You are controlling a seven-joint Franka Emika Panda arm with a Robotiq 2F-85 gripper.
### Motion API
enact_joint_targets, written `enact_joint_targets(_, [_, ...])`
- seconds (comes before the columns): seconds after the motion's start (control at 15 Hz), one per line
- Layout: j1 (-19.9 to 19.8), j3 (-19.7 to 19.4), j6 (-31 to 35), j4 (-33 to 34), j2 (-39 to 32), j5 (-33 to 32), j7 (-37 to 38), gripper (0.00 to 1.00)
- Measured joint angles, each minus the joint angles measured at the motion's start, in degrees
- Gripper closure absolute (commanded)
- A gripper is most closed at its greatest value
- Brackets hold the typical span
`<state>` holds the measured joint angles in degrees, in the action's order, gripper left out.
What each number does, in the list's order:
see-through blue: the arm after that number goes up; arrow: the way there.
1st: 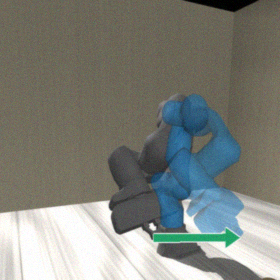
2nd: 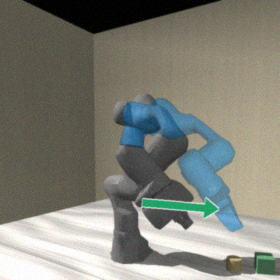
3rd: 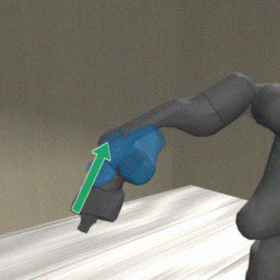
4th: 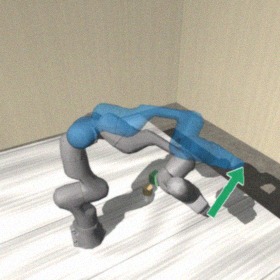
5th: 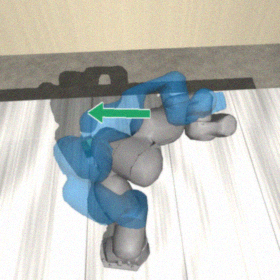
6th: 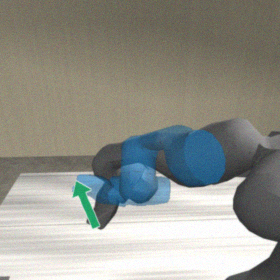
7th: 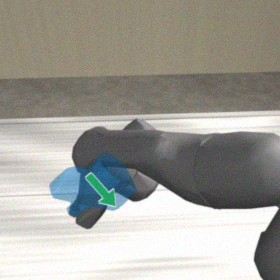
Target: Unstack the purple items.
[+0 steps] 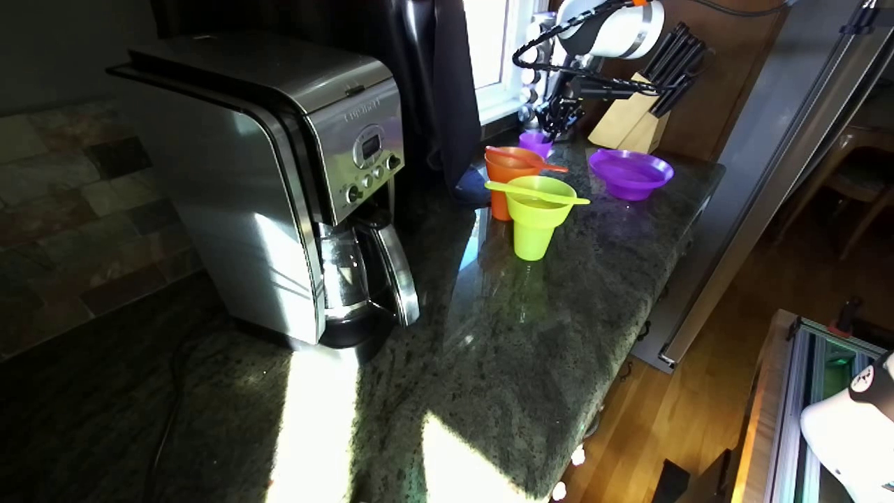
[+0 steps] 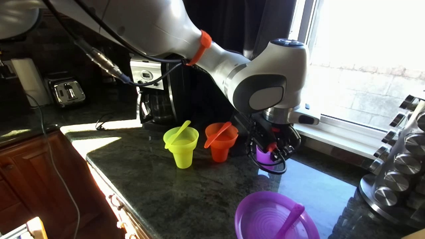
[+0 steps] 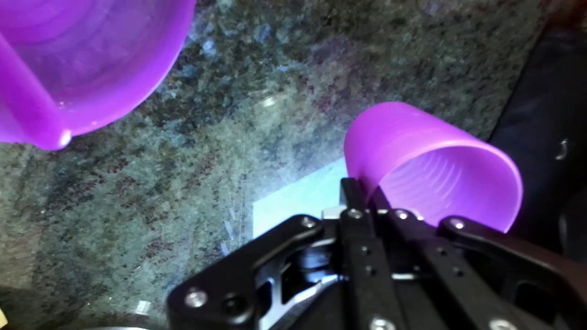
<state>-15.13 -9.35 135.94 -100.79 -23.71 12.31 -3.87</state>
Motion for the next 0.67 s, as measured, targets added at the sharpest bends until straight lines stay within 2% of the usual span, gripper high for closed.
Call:
enact_joint_targets(0.4, [-1.0,0.8,0.0,3.6,-3.8,0.0,0.0,0.97])
enact_joint_targets(0.47, [-1.1,0.8,0.0,4.0,-4.2,0.0,0.0,0.93])
enact_joint_targets(0.53, [-1.1,0.9,0.0,4.4,-4.6,0.0,0.0,0.7])
enact_joint_targets(0.67, [-1.2,0.9,0.0,5.0,-5.2,0.0,0.0,0.65])
